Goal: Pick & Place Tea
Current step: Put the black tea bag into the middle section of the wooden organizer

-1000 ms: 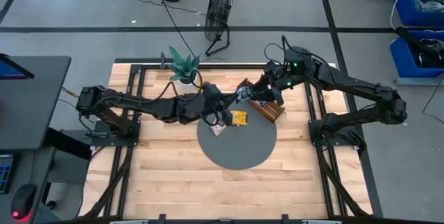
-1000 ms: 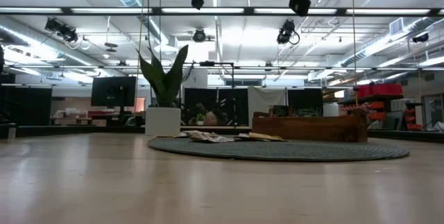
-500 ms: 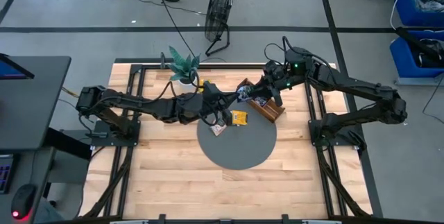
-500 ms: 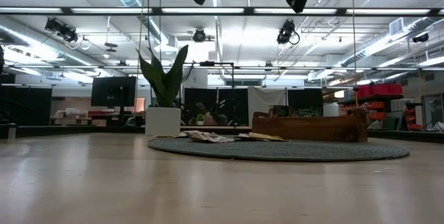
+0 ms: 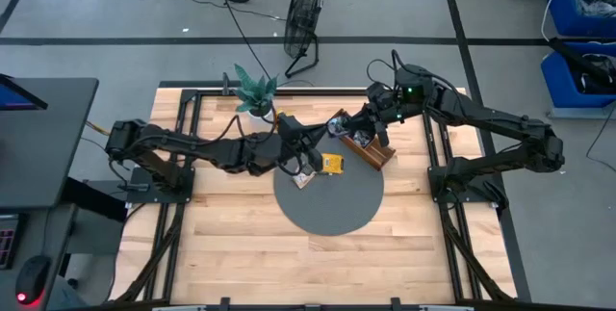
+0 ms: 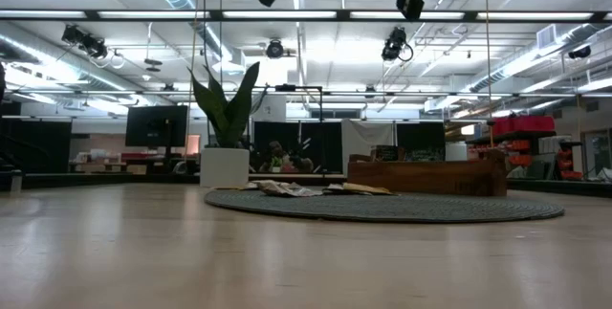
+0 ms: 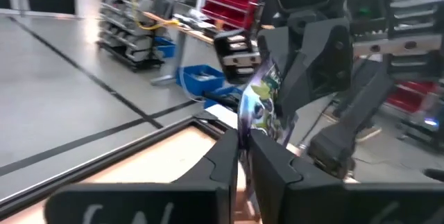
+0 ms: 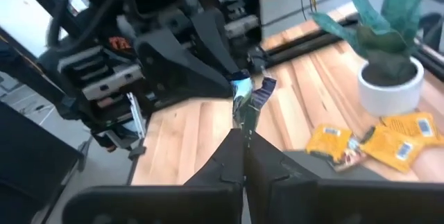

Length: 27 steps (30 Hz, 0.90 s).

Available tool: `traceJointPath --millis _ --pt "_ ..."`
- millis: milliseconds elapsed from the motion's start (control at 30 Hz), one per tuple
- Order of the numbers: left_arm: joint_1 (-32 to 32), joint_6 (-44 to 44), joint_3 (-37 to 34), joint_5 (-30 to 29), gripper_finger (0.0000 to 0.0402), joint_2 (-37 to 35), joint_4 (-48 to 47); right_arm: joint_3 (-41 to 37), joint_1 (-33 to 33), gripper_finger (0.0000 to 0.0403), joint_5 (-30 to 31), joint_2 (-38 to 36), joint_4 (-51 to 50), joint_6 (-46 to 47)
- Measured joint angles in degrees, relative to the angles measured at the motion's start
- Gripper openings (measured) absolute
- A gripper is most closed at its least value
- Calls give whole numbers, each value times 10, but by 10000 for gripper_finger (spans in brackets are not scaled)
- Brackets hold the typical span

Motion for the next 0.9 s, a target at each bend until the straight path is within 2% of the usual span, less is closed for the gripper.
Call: traceJointPath --millis 133,300,467,667,900 --pt "-24 -4 0 -47 38 -17 -55 0 -5 1 -2 0 -27 -4" --pt "-51 -12 0 -110 25 -47 -135 2 0 1 29 -3 -41 18" --pt "-60 -39 0 -113 8 -78 -240 67 20 0 118 14 -156 4" --pt "-60 -97 0 -114 4 -115 -378 169 24 0 217 72 -318 -17" --pt "-82 -138 0 -113 4 -152 -493 181 6 0 257 144 -392 -26"
